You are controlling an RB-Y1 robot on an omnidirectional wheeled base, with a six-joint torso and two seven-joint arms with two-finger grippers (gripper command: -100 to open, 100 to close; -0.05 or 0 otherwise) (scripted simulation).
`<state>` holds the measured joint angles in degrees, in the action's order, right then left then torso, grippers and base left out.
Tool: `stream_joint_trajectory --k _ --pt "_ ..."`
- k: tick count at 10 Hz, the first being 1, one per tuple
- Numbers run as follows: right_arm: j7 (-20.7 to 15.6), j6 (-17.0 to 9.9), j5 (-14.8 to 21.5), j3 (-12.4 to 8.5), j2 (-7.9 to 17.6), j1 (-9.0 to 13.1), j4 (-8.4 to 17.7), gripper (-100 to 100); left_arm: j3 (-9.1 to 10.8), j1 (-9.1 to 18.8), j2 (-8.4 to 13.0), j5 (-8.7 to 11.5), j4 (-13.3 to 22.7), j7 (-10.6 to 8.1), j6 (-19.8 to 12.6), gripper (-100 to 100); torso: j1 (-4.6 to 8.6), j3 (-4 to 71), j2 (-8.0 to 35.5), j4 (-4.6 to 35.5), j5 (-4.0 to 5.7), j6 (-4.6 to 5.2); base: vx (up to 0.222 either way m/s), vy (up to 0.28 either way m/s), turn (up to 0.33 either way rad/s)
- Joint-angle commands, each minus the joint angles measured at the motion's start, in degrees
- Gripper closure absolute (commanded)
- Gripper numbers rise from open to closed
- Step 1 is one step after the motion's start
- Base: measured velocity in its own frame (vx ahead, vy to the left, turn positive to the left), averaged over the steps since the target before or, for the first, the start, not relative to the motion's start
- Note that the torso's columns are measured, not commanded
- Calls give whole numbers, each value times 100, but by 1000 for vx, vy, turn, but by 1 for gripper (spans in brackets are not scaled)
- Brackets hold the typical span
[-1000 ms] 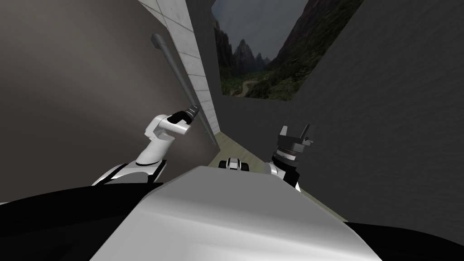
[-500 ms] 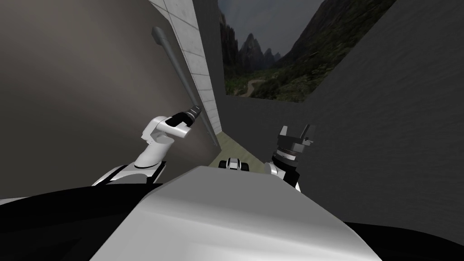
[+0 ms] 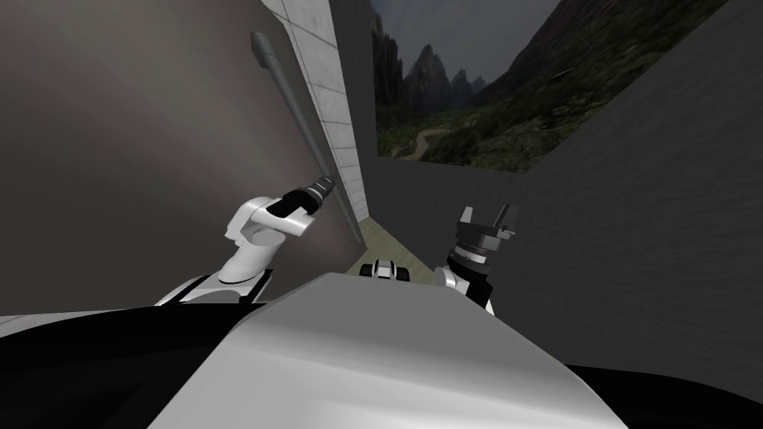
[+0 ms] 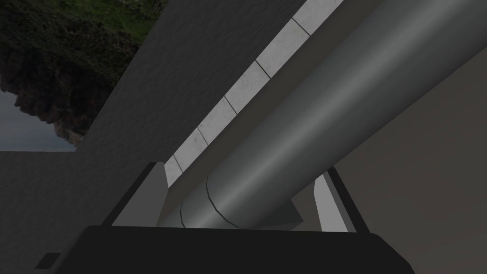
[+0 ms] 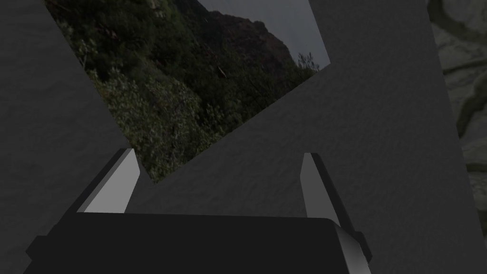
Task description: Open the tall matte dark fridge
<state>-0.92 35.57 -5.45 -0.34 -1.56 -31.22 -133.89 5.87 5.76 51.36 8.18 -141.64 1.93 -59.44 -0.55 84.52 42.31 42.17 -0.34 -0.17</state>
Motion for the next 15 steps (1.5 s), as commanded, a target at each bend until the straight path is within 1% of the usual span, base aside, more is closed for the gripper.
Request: stream_joint_trajectory --k 1,2,3,4,7,11,12,13,15 --pt "0 0 0 0 0 0 0 0 -63 -18 -28 -40 -180 -22 -90 100 5 0 -4 0 1 1 37 -1 25" --pt "0 0 0 0 0 1 0 0 -132 20 28 134 -325 -12 -23 100 11 1 -1 2 4 10 -141 29 -164" --pt "0 -1 0 0 0 4 1 0 -132 20 28 134 -325 -12 -23 100 39 -17 27 -1 11 49 -201 34 -142" --pt "0 -1 0 1 0 4 1 0 -162 36 54 225 -382 -8 19 100 49 -23 25 1 9 26 -215 0 -118" --pt "0 -1 0 1 -1 5 1 0 -253 86 133 497 -553 3 148 100 32 -8 21 17 18 4 -273 12 -138" --pt "0 -1 0 1 0 5 1 0 -374 152 238 860 -781 19 319 100 52 9 5 22 29 16 -272 -5 -139" --pt "0 -1 0 1 0 4 1 0 -375 153 250 803 -737 62 257 100 60 17 -7 22 33 23 -109 -4 -45" --pt "0 -1 0 1 0 2 0 0 -456 170 276 898 -755 90 338 100 54 38 -38 22 36 8 -126 26 -100" --pt "0 -1 0 0 0 4 1 0 -543 235 315 1049 -769 115 491 100 57 2 1 4 29 38 -264 71 -167"
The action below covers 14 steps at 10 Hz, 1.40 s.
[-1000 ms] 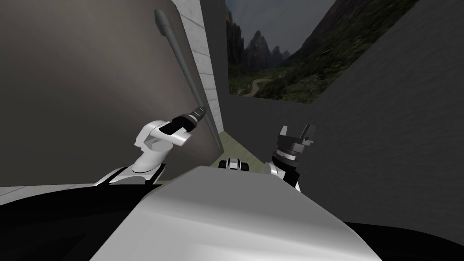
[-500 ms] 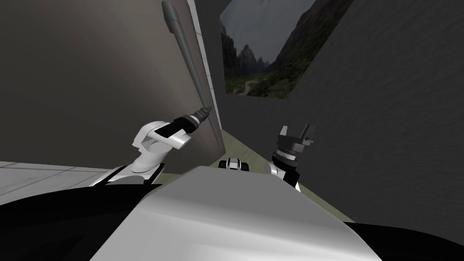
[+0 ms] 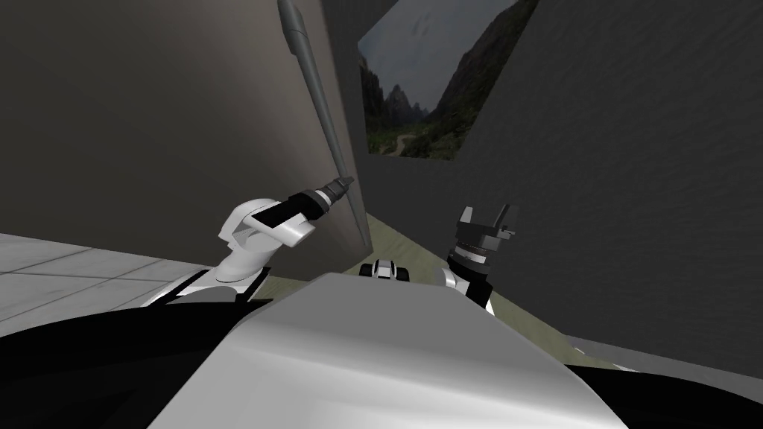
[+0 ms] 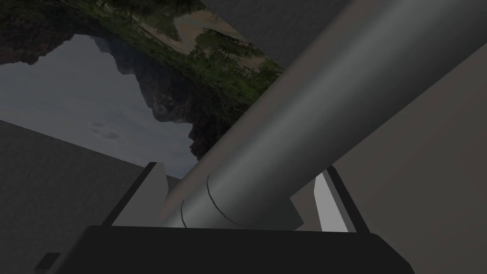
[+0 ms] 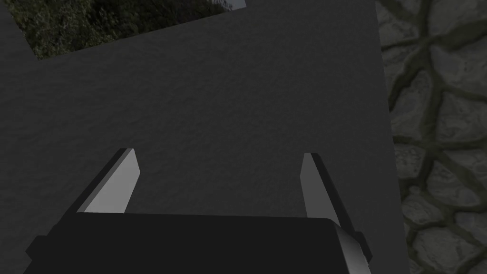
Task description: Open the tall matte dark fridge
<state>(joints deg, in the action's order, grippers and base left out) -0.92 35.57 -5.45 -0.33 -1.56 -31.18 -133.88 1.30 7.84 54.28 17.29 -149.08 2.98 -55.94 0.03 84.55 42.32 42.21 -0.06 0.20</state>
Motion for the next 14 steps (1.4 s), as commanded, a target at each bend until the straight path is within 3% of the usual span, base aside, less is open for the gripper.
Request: stream_joint_trajectory --k 1,7,8,14 --pt "0 0 0 0 0 1 0 0 -129 59 43 214 -33 21 218 100 -6 -19 21 0 -6 -7 -296 80 -202" --pt "0 0 0 0 0 1 0 0 -392 253 161 668 -77 94 677 100 -18 8 -6 8 -11 -25 -308 57 -168" --pt "0 0 0 0 0 0 0 0 -350 185 169 582 -91 139 621 100 3 15 -12 3 -4 -14 -140 2 -42" --pt "0 0 0 -1 1 0 0 0 -735 464 308 1040 -84 250 1102 100 -6 1 -6 0 -7 -13 -253 107 -170"
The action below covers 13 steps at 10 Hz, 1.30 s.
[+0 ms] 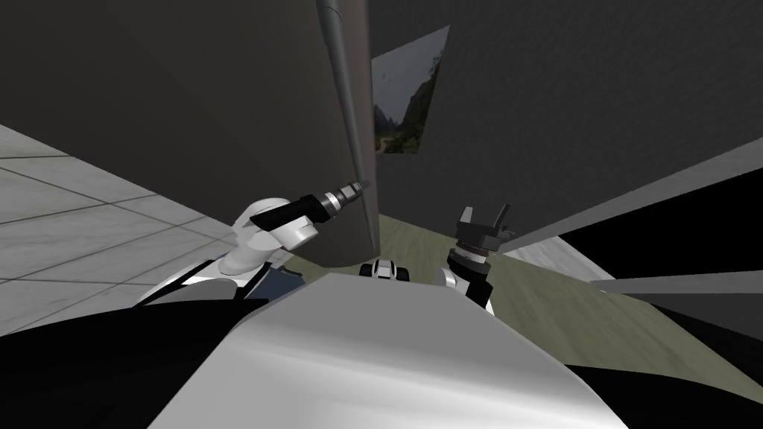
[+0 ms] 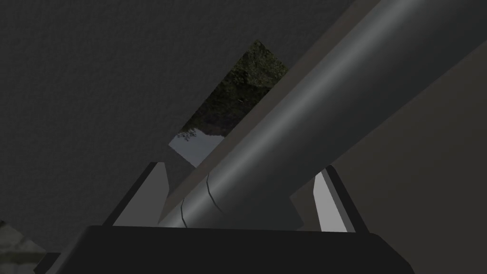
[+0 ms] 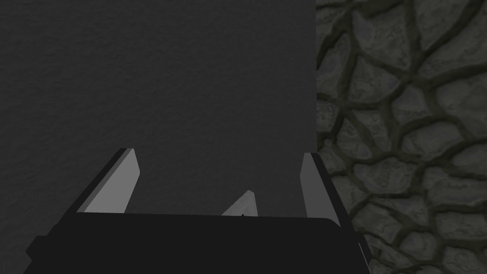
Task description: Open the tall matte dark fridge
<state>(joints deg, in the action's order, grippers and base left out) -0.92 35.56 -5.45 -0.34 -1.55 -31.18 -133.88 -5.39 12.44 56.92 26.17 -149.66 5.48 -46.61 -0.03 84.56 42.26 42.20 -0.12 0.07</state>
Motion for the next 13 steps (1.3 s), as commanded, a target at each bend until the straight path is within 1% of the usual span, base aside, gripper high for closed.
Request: stream_joint_trajectory --k 1,2,3,4,7,12,13 --pt "0 0 0 0 0 0 0 0 -125 53 65 225 -24 14 247 100 4 9 -9 -2 3 3 -288 99 -186" --pt "0 0 0 0 0 0 0 0 -125 53 65 225 -24 14 247 100 8 15 -12 -3 4 1 -226 77 -73" --pt "0 0 0 0 0 -2 0 0 -184 102 87 299 -22 29 324 100 3 29 -25 2 5 -15 -202 94 -106" --pt "0 0 0 0 0 -2 -1 0 -26 273 241 474 -22 -55 134 -100 -7 30 -22 4 5 -9 -99 46 -73" --pt "0 1 0 0 -1 -5 -1 0 166 569 443 785 -20 -222 -70 -100 5 40 -50 -3 13 -9 25 -19 -7" --pt "0 1 0 0 0 -5 -1 0 485 1063 781 1303 -17 -501 -408 -100 9 -30 70 66 22 -15 6 -4 -27" --pt "0 1 0 0 0 -5 -1 0 434 925 790 1319 -28 -484 -448 -100 6 -35 88 87 24 -21 10 -3 -11"
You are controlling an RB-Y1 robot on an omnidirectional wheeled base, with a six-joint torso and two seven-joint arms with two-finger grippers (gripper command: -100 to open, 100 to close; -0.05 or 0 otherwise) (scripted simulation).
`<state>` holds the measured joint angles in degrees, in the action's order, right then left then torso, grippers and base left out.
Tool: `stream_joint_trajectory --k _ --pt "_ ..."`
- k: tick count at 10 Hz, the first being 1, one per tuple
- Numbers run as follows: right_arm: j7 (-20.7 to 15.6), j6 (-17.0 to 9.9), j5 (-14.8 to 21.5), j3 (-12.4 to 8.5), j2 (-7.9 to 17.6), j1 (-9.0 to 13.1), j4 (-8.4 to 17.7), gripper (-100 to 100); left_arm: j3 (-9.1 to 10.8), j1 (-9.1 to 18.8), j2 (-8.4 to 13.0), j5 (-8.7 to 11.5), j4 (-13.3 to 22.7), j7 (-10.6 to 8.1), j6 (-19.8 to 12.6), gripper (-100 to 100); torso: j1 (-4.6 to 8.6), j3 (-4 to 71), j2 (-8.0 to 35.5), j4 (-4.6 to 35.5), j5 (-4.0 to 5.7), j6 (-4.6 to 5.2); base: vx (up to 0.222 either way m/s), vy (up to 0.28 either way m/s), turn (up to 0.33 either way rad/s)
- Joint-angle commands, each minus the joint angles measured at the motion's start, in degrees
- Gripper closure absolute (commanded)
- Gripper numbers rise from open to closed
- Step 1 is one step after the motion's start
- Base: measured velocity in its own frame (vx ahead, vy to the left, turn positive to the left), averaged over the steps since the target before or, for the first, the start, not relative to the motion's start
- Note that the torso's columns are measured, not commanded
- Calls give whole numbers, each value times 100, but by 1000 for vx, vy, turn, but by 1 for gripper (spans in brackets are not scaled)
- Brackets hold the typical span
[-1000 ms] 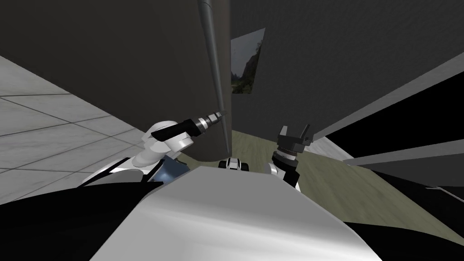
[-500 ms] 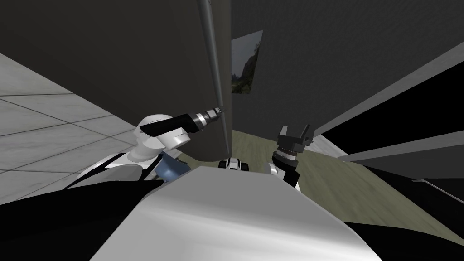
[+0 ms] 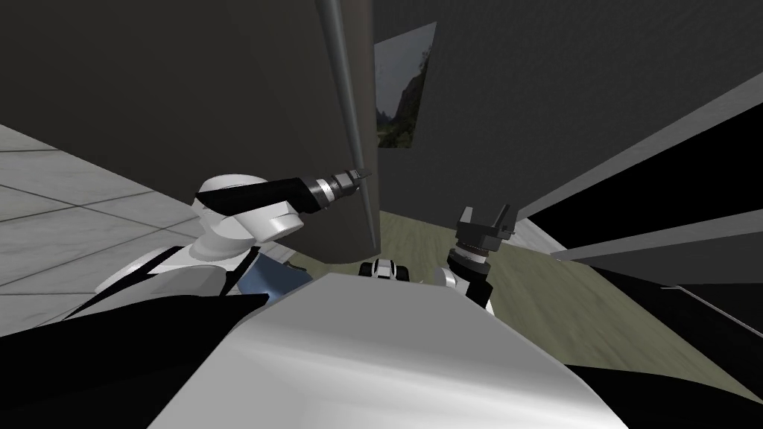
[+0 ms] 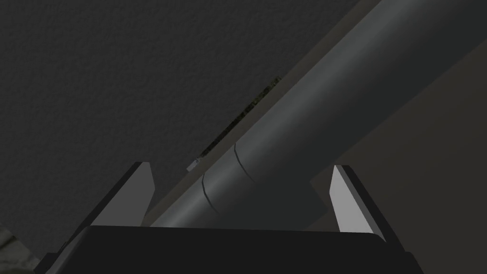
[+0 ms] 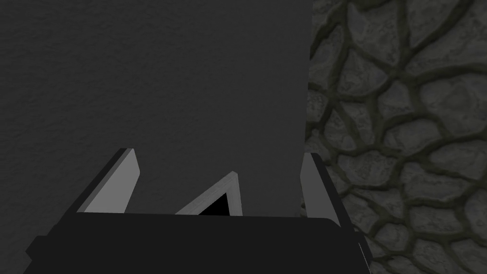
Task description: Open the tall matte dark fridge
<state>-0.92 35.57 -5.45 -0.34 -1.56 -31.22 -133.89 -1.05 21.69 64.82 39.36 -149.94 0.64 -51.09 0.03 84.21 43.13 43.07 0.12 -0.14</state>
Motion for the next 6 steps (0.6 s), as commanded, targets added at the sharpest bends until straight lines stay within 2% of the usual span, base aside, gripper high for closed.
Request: stream_joint_trajectory --k 1,6 --pt "0 0 0 0 0 0 0 0 2 -4 11 22 5 -16 -25 0 0 -6 -5 -19 -4 3 10 -2 -10" --pt "0 0 0 0 0 0 0 0 -71 -60 9 49 8 -17 -58 0 0 33 -76 -67 -8 13 0 0 0"
